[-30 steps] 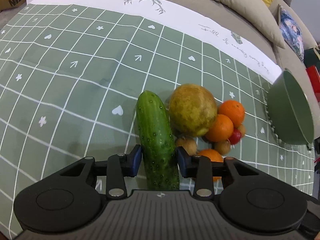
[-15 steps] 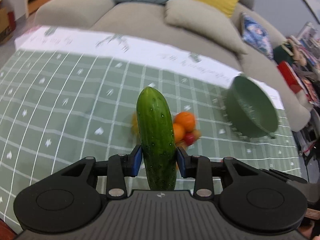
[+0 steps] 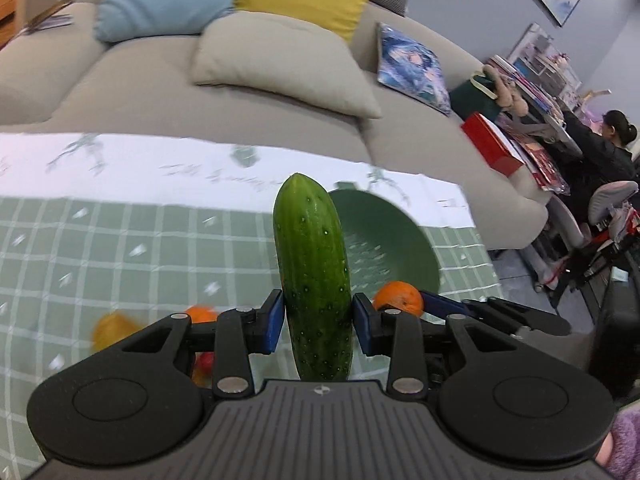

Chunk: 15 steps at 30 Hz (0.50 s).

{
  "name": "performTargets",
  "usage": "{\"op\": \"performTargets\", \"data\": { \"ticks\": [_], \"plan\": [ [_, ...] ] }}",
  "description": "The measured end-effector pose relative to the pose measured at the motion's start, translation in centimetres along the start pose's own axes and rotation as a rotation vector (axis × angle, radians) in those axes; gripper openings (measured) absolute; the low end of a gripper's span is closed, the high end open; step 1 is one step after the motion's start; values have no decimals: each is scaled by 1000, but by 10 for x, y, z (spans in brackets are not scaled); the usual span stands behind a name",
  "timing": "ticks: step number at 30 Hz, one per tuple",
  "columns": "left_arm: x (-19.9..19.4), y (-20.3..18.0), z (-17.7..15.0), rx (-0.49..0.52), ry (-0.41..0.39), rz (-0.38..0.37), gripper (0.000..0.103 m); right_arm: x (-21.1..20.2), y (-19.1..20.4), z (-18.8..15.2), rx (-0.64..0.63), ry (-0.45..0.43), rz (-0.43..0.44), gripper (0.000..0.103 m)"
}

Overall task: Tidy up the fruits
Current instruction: 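Carry the cucumber with the left tool while the right tool carries the orange over the colander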

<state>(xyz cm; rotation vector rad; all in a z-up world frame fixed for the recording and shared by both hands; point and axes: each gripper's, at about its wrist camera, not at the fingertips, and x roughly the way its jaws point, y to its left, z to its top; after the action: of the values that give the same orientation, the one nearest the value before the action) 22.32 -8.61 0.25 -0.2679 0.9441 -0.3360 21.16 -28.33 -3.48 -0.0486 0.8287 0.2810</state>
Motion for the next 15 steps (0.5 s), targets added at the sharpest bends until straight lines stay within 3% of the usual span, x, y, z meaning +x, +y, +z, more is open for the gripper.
{"op": "performTargets", "data": {
  "ticks": [8, 15],
  "plan": [
    [63, -46, 43, 55, 42, -35, 41, 54, -52, 16, -17, 99, -41, 38],
    [114, -51, 44, 65, 134, 0, 40, 85, -64, 5, -73, 180, -37, 38]
  ]
}}
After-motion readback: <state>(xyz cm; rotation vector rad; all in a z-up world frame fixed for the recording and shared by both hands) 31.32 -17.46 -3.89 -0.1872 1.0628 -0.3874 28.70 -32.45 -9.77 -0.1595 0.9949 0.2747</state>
